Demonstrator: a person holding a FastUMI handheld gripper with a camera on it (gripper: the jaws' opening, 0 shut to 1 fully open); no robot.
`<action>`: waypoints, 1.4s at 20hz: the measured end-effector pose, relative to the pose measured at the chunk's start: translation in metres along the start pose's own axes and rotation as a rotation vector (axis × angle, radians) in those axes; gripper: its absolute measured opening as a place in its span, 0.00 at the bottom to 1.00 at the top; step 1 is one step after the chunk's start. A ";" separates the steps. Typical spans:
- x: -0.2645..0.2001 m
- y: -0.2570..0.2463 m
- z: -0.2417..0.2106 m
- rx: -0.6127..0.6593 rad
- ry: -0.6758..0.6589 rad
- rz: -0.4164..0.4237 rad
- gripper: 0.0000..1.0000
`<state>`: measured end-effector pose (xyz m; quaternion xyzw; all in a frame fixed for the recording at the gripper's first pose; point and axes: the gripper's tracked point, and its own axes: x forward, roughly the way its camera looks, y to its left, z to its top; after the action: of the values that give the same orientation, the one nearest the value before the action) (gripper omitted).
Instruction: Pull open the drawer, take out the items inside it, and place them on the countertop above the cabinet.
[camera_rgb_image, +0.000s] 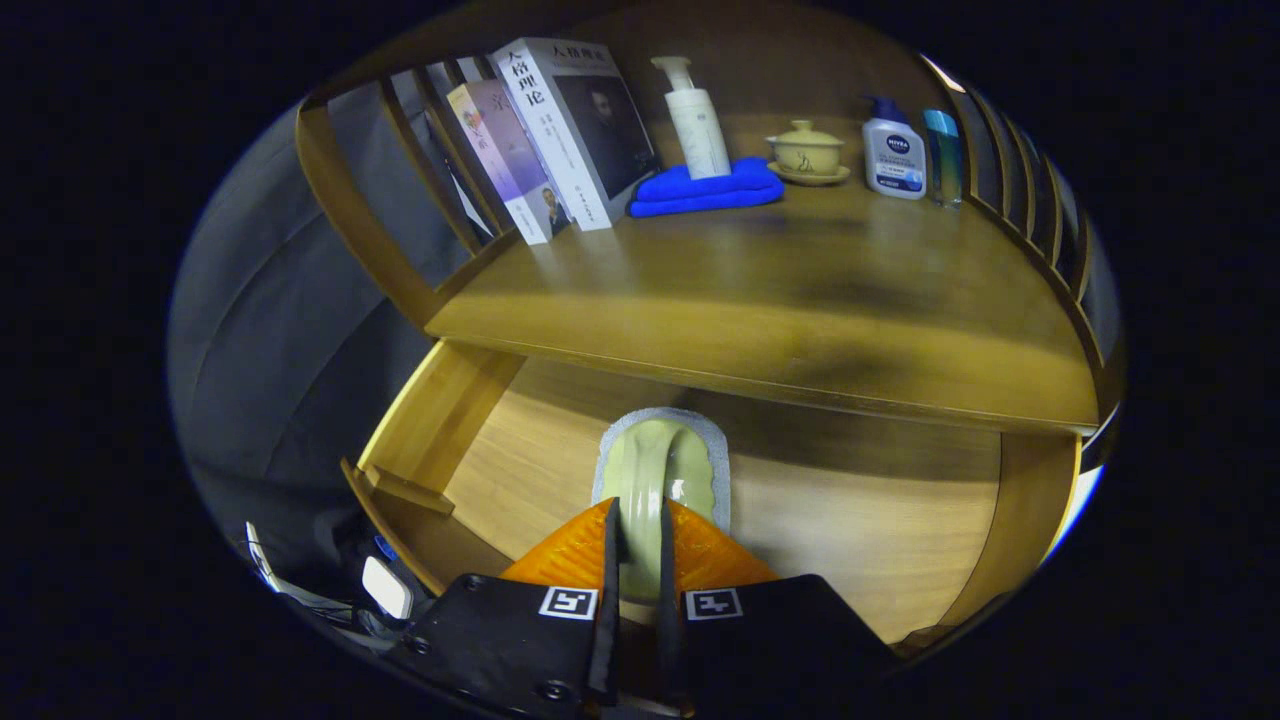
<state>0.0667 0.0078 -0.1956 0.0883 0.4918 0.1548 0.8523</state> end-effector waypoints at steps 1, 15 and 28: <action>-0.007 0.002 0.003 0.007 -0.010 0.010 0.18; -0.081 -0.002 0.081 0.024 -0.211 0.027 0.18; -0.057 -0.070 0.180 0.169 -0.296 -0.134 0.18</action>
<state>0.2079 -0.0779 -0.0804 0.1484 0.3772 0.0412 0.9132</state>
